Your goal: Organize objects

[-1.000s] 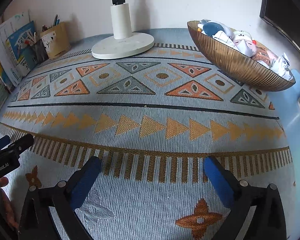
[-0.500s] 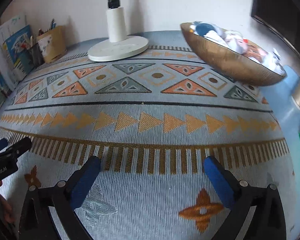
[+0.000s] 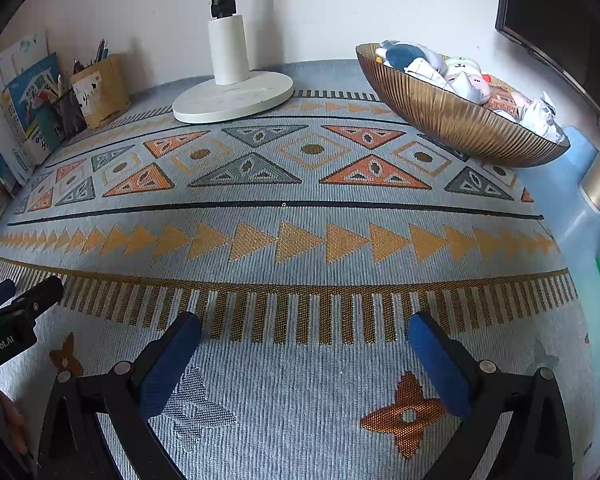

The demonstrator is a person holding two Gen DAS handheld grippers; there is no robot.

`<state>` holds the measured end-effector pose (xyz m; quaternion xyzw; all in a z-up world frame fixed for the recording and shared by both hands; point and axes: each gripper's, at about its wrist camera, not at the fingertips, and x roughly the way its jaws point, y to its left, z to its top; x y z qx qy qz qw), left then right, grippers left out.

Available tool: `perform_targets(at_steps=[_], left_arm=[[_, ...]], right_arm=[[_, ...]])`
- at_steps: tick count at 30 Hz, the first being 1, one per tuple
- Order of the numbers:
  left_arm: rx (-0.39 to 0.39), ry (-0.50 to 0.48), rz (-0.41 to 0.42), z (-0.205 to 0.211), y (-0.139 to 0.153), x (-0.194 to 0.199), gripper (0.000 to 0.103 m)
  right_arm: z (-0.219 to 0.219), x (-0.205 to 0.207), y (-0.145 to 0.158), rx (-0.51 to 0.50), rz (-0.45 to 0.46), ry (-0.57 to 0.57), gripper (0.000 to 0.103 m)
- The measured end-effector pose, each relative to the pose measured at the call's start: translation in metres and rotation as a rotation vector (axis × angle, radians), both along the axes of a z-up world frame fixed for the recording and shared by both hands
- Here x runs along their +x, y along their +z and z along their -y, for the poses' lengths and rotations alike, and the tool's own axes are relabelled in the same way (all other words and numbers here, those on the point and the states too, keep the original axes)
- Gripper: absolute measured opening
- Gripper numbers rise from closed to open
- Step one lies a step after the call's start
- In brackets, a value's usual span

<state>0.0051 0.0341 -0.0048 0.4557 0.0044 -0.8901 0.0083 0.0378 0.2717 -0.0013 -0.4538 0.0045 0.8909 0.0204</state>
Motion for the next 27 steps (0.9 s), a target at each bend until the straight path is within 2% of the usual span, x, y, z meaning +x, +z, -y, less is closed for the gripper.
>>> perform_targets(at_steps=[27], left_arm=[[-0.001, 0.000, 0.000, -0.0002, 0.0015, 0.0013, 0.103]], right_arm=[[-0.0001, 0.0000, -0.0005, 0.000, 0.000, 0.000, 0.103]])
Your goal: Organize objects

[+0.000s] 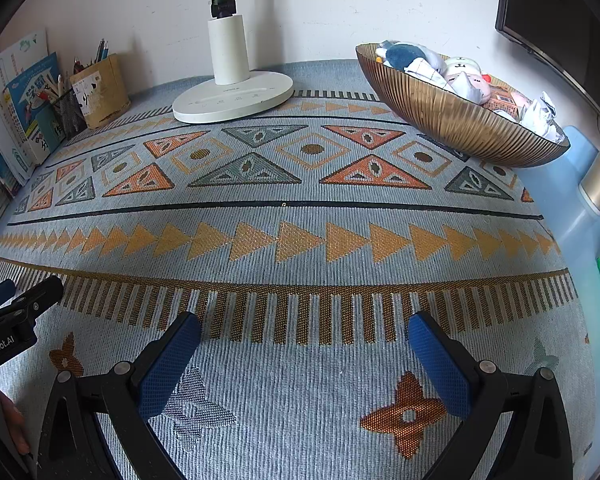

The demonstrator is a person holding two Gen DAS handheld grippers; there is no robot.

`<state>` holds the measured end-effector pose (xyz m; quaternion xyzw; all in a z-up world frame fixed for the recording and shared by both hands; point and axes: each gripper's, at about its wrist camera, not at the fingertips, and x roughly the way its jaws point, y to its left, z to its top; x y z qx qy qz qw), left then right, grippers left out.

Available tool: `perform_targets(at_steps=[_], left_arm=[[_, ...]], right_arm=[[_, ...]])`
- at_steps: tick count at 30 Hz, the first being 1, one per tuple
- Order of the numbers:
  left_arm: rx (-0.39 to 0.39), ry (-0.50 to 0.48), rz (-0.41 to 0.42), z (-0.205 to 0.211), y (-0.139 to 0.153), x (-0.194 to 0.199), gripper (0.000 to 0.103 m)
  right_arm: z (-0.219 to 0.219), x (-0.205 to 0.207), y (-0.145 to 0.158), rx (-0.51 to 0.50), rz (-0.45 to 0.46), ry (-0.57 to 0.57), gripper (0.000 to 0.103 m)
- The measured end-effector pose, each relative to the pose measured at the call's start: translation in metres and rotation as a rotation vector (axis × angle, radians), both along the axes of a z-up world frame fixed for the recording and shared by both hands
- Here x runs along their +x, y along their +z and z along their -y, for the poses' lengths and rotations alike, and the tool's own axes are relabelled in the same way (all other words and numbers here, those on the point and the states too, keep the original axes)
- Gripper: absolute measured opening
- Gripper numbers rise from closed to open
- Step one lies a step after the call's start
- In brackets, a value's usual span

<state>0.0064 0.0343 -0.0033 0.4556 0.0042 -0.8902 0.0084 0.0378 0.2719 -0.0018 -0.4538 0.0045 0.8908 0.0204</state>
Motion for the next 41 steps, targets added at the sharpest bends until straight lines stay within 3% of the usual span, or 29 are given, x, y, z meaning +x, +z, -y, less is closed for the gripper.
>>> perform_targets(at_steps=[41], left_arm=[[0.003, 0.004, -0.003, -0.0001, 0.0059, -0.0008, 0.103]], right_arm=[[0.0001, 0.0004, -0.0002, 0.000, 0.000, 0.000, 0.103]])
